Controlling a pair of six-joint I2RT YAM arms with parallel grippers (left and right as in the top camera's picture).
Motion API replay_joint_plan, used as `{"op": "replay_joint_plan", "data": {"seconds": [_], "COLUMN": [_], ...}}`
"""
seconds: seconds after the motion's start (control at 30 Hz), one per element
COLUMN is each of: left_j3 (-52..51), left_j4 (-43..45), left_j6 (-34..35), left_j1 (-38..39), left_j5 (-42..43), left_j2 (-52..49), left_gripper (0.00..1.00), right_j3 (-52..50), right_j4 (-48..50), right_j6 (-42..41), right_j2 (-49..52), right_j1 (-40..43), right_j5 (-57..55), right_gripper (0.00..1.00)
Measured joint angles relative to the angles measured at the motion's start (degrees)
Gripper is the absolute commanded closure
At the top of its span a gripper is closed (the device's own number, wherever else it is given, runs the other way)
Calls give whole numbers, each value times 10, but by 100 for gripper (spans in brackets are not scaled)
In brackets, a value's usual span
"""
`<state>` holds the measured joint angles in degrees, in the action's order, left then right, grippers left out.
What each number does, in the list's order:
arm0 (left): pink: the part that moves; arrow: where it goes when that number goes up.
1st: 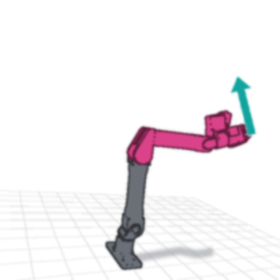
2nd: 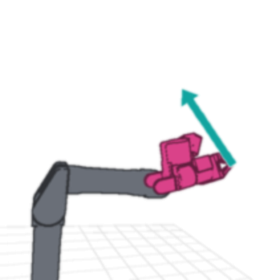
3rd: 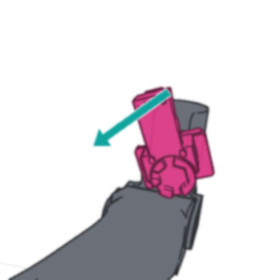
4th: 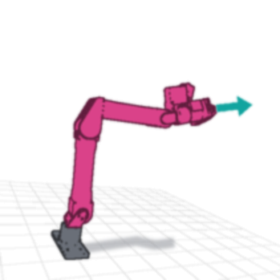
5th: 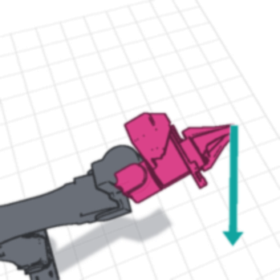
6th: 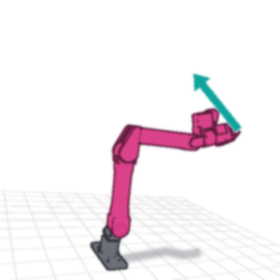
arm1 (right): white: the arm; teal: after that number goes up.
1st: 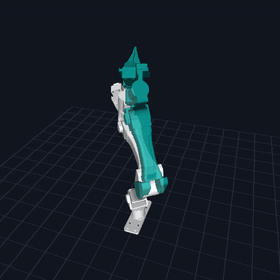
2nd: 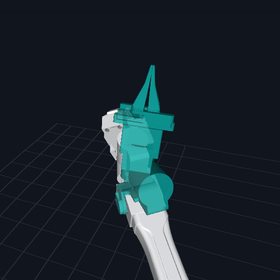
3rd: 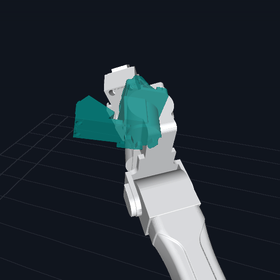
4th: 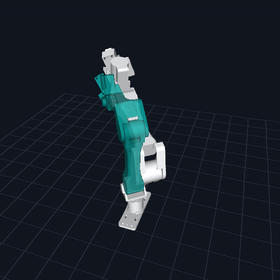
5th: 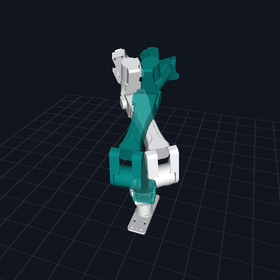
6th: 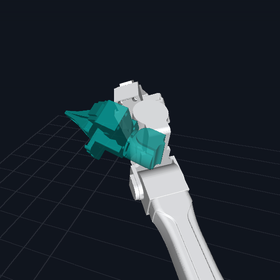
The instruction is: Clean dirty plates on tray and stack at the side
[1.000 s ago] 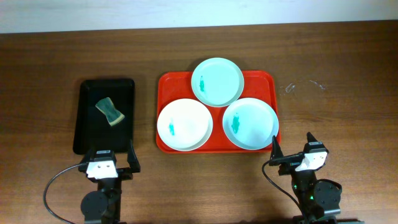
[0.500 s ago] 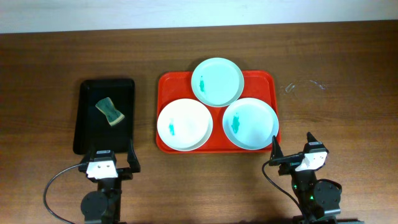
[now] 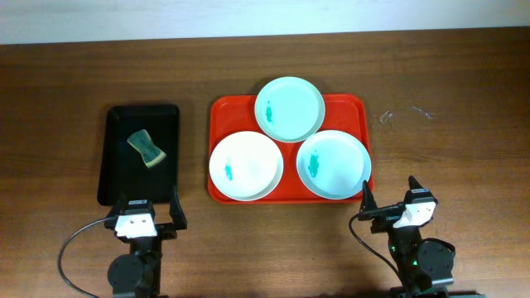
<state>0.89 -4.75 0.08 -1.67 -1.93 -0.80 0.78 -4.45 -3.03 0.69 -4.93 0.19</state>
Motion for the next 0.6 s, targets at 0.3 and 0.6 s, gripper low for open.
{"op": "replay_joint_plan", "data": {"seconds": [0.3, 0.6], "left_j3": [-3, 23], "left_j4": [116, 358], "left_j6": [166, 246], "left_j1": [0, 0], "left_j5": [352, 431], "left_j2": [0, 0], "left_gripper": [1, 1], "right_j3": [0, 0], "right_j4": [0, 0], "right_j6": [0, 0], "right_j2": [0, 0], "right_j1": [0, 0], "right_j5": [0, 0], "right_gripper": [2, 1]}}
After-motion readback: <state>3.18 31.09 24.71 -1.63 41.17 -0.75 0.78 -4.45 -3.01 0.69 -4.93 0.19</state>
